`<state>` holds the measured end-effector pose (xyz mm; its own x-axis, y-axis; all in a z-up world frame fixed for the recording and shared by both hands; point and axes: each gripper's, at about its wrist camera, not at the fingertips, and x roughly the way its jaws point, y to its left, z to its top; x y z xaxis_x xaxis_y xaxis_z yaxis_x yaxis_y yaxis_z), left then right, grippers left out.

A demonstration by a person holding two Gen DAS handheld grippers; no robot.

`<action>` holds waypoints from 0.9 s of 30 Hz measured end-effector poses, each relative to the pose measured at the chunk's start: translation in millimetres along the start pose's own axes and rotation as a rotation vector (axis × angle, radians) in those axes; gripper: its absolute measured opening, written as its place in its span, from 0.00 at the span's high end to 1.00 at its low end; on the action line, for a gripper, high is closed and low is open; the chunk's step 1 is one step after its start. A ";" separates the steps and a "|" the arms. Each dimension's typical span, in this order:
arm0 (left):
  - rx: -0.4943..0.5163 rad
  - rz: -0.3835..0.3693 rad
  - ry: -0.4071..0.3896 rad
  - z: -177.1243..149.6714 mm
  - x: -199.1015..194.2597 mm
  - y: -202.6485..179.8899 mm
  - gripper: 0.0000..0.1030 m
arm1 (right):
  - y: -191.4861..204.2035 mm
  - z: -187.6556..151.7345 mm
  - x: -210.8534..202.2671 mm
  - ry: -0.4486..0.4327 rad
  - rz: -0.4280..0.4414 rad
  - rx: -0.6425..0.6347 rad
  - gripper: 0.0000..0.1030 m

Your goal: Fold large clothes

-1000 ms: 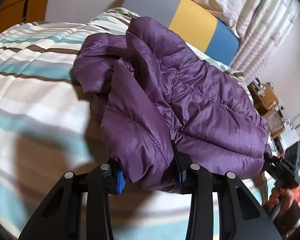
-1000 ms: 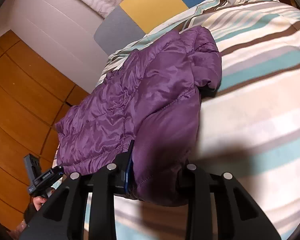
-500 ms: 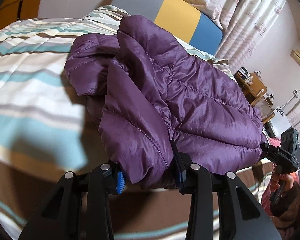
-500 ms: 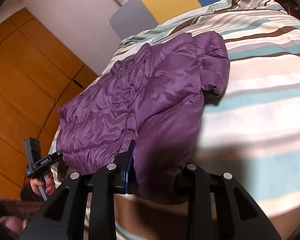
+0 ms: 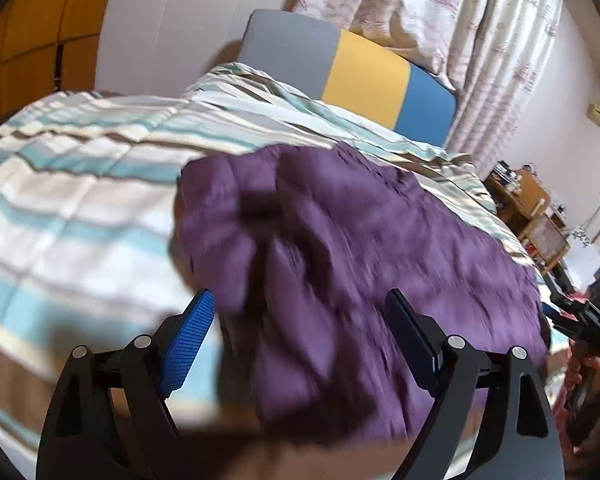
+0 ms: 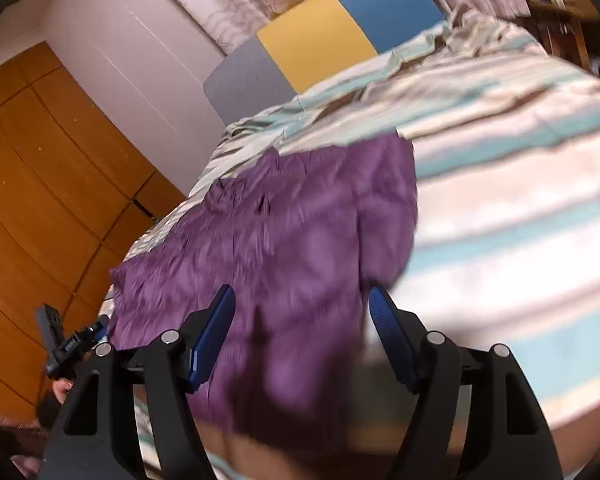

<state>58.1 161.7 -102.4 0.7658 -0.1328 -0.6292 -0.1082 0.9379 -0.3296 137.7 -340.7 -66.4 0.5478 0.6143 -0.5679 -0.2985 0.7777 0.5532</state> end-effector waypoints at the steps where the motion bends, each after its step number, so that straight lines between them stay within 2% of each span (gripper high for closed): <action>1: -0.004 0.011 0.009 11.1 9.9 0.3 0.16 | 1.6 7.0 7.6 0.000 -0.005 -0.014 0.31; 5: -0.030 -0.003 0.057 30.4 37.3 2.6 0.16 | 6.3 19.4 41.8 0.034 -0.051 -0.047 0.30; 6: -0.033 -0.013 0.076 31.3 43.5 1.9 0.17 | 8.4 20.1 52.3 0.051 -0.069 -0.050 0.40; 7: -0.033 -0.028 0.095 31.4 49.1 0.1 0.34 | 11.9 20.3 60.7 0.062 -0.074 -0.055 0.48; 8: -0.035 -0.039 0.123 31.3 54.3 -1.5 0.59 | 14.1 16.5 61.8 0.067 -0.071 -0.060 0.62; 9: -0.036 -0.040 0.135 31.1 54.8 -4.5 0.67 | 16.6 17.5 63.7 0.068 -0.065 -0.067 0.73; 11: -0.024 -0.041 0.115 31.2 48.1 -9.4 0.85 | 23.4 24.8 57.6 0.043 -0.044 -0.077 0.78; 15: -0.013 -0.030 0.005 44.1 19.8 -18.6 0.91 | 37.4 42.3 27.4 -0.021 -0.023 -0.105 0.83; 19: -0.062 -0.030 -0.092 66.8 4.2 -23.0 0.92 | 54.9 66.1 12.0 -0.095 -0.013 -0.132 0.85; 21: -0.068 -0.012 -0.151 81.2 0.9 -29.9 0.92 | 63.5 78.4 10.2 -0.127 -0.016 -0.143 0.86; 25: -0.063 0.043 -0.217 104.0 10.4 -43.8 0.92 | 73.8 100.1 26.1 -0.186 -0.078 -0.159 0.86; 27: -0.087 0.097 -0.252 116.4 24.1 -48.5 0.92 | 74.7 109.2 41.7 -0.219 -0.100 -0.153 0.86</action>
<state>155.6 150.3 -19.6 0.8816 0.0504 -0.4693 -0.2345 0.9097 -0.3428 223.6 -271.5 17.8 0.7315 0.5027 -0.4607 -0.3399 0.8545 0.3928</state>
